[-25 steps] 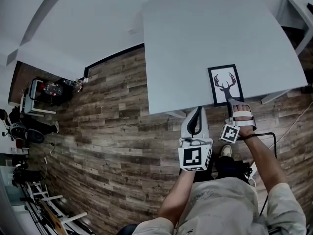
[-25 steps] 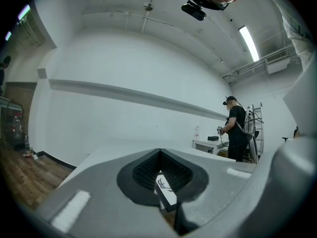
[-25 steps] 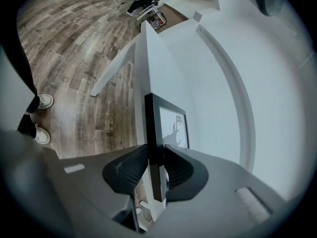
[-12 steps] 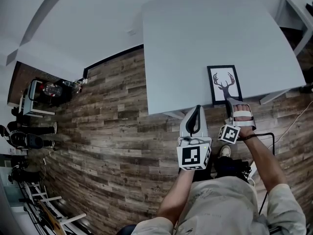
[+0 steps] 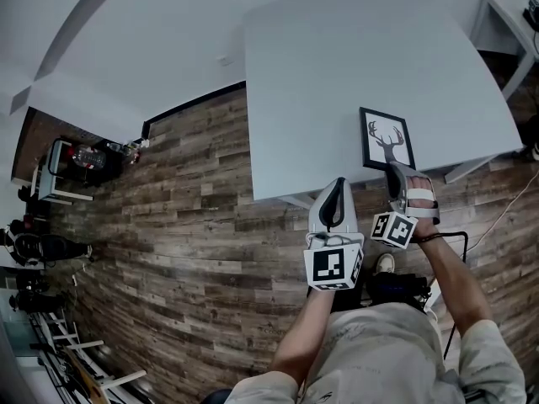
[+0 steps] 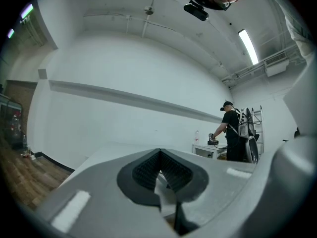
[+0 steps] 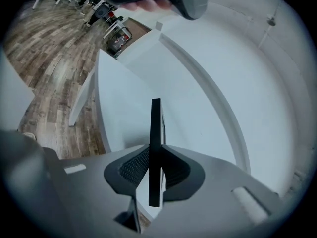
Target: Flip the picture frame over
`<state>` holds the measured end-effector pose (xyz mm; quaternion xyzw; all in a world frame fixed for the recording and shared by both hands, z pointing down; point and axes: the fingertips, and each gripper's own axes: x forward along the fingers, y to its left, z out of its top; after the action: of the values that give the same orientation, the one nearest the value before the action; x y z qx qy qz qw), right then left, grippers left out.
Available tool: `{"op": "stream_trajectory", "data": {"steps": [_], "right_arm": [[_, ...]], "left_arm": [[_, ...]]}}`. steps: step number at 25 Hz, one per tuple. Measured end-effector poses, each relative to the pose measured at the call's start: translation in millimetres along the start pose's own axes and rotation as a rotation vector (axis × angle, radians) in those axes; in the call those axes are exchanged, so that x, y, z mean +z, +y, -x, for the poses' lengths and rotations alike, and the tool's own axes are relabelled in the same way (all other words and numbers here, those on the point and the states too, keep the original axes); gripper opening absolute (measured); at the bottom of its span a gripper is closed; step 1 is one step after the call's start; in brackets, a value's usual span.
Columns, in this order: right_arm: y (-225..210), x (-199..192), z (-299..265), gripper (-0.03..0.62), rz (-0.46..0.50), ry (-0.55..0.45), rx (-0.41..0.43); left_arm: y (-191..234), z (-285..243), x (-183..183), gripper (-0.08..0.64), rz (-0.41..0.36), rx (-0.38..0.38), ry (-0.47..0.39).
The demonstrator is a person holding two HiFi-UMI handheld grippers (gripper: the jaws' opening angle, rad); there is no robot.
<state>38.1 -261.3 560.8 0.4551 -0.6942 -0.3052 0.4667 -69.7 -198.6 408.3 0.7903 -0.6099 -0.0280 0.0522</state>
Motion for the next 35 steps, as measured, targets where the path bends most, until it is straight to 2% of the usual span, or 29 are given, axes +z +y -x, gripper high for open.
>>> {"op": "stream_trajectory", "data": {"steps": [4, 9, 28, 32, 35], "right_arm": [[-16.6, 6.9, 5.8, 0.097, -0.105, -0.021, -0.016], [-41.8, 9.0, 10.5, 0.095, -0.289, -0.035, -0.029], [-112.3, 14.5, 20.6, 0.095, -0.751, -0.104, -0.078], [-126.9, 10.3, 22.5, 0.095, -0.893, -0.129, -0.083], [-134.7, -4.4, 21.7, 0.095, -1.041, -0.125, -0.095]], "left_arm": [[-1.1, 2.0, 1.8, 0.000, -0.002, -0.003, -0.007], [-4.0, 0.5, 5.6, 0.000, -0.001, -0.007, -0.012], [-9.3, -2.4, 7.4, 0.000, -0.005, -0.025, -0.013], [-9.8, -3.6, 8.9, 0.000, -0.005, -0.025, -0.014], [-9.6, -4.3, 7.8, 0.000, -0.006, -0.027, -0.010]]}}
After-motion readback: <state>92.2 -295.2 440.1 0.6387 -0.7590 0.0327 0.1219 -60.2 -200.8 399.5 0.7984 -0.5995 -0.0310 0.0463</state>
